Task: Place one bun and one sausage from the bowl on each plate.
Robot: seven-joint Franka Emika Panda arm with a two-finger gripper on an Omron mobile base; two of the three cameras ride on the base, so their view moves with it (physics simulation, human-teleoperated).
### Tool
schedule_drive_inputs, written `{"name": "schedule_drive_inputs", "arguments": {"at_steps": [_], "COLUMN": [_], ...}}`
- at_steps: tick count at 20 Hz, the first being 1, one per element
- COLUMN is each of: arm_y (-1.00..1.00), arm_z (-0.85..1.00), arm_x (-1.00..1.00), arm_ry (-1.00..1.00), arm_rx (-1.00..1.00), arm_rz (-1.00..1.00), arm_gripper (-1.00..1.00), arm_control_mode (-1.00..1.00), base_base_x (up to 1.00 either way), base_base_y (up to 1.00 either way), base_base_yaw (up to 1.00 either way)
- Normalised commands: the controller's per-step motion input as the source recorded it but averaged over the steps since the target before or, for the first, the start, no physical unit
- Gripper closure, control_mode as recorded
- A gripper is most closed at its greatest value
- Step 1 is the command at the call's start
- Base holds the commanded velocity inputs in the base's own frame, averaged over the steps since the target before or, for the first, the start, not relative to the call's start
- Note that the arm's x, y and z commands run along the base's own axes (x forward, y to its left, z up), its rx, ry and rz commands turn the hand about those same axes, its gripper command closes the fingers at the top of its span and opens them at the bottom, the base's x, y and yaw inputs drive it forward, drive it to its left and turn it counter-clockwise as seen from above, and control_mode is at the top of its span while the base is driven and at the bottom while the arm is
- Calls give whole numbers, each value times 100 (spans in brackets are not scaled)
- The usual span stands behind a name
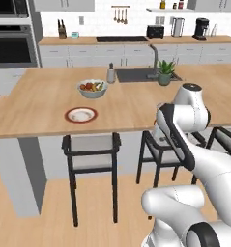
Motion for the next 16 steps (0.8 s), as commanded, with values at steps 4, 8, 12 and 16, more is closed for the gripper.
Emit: {"name": "schedule_drive_inputs", "arguments": {"at_steps": [4, 8, 12, 16], "arm_y": [0, 0, 0, 0], "arm_z": [0, 0, 0, 0], "arm_x": [0, 0, 0, 0], "arm_ry": [0, 0, 0, 0], "arm_rx": [0, 0, 0, 0], "arm_rz": [0, 0, 0, 0], "arm_gripper": [100, 100, 100, 100], "arm_control_mode": [100, 100, 100, 100], "base_base_x": [53, 70, 72, 68], "base_base_y": [100, 100, 100, 67], "base_base_yaw": [-1, -9, -10, -19]}}
